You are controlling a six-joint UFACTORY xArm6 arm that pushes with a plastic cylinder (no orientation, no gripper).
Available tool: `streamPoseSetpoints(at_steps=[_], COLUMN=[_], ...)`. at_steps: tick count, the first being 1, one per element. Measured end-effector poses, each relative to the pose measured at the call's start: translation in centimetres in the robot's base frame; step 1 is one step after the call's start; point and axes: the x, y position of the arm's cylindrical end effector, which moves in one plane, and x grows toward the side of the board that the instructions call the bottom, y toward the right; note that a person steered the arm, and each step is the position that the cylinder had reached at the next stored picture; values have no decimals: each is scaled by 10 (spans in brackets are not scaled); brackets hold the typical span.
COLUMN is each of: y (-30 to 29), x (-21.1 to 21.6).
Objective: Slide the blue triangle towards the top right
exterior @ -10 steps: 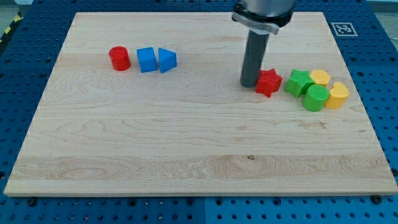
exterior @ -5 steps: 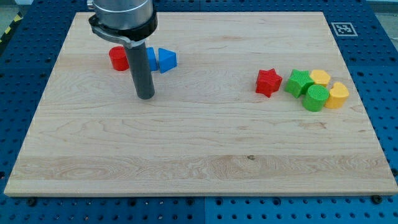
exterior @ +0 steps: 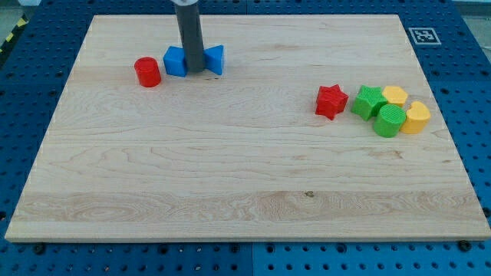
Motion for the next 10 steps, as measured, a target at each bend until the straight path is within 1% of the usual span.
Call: streamPoseSetpoints(at_steps=[1, 3, 4, 6, 7, 8, 9, 10], y=[29, 107, 113, 149, 168, 184, 185, 185], x=[-12, -9, 10, 41, 44, 24, 9, -17])
